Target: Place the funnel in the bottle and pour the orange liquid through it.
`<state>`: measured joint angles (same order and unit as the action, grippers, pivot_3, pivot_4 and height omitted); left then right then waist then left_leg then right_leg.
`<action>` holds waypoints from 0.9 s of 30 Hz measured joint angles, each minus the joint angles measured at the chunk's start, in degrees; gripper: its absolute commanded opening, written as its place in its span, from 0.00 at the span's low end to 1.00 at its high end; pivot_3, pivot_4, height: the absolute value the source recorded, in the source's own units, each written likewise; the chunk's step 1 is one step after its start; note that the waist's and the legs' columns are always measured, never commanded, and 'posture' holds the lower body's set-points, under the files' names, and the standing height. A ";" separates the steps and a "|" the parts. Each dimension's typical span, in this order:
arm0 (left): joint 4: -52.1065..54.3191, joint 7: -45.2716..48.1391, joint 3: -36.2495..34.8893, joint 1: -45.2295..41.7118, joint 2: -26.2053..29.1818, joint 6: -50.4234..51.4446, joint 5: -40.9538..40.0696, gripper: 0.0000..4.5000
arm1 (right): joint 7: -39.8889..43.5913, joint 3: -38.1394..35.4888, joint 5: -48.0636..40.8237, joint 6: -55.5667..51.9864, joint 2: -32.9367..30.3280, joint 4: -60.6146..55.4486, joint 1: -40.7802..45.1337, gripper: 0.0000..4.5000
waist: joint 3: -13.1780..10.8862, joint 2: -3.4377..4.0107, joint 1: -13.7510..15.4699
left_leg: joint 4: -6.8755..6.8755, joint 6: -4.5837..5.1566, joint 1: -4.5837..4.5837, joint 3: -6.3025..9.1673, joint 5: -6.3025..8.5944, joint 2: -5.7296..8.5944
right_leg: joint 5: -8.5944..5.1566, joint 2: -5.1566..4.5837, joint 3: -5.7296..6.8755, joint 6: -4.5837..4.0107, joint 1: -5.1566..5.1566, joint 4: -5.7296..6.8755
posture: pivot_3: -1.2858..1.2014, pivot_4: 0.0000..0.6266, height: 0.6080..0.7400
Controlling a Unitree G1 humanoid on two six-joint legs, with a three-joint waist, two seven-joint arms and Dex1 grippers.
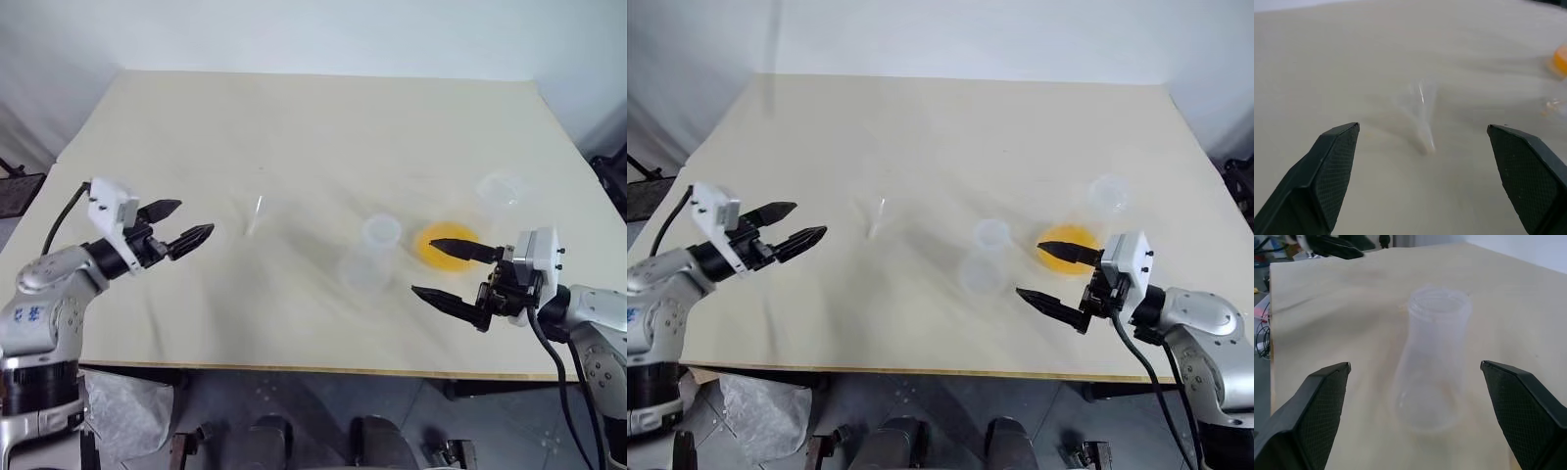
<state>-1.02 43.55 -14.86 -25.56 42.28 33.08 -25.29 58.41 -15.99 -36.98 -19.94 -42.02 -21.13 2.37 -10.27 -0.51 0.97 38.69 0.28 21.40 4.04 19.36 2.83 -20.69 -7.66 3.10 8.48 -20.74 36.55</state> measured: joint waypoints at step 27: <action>-43.61 4.33 32.82 -43.08 -10.59 16.99 24.79 0.99 | -5.88 1.35 1.61 2.34 3.42 -4.82 -3.47 1.00 | -0.03 -0.05 -0.08 | 0.25 0.01 0.08 -0.06 -0.01 0.17 | 0.00 0.00 0.22 0.03 -0.12 0.35 | 0.52 0.24 1.00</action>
<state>-44.63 47.87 17.96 -68.64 31.70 50.07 -0.50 52.53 -14.63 -35.37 -17.59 -38.60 -25.95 -1.10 -10.30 -0.56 0.89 38.94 0.29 21.47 3.98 19.35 3.00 -20.69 -7.66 3.32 8.50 -20.86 36.90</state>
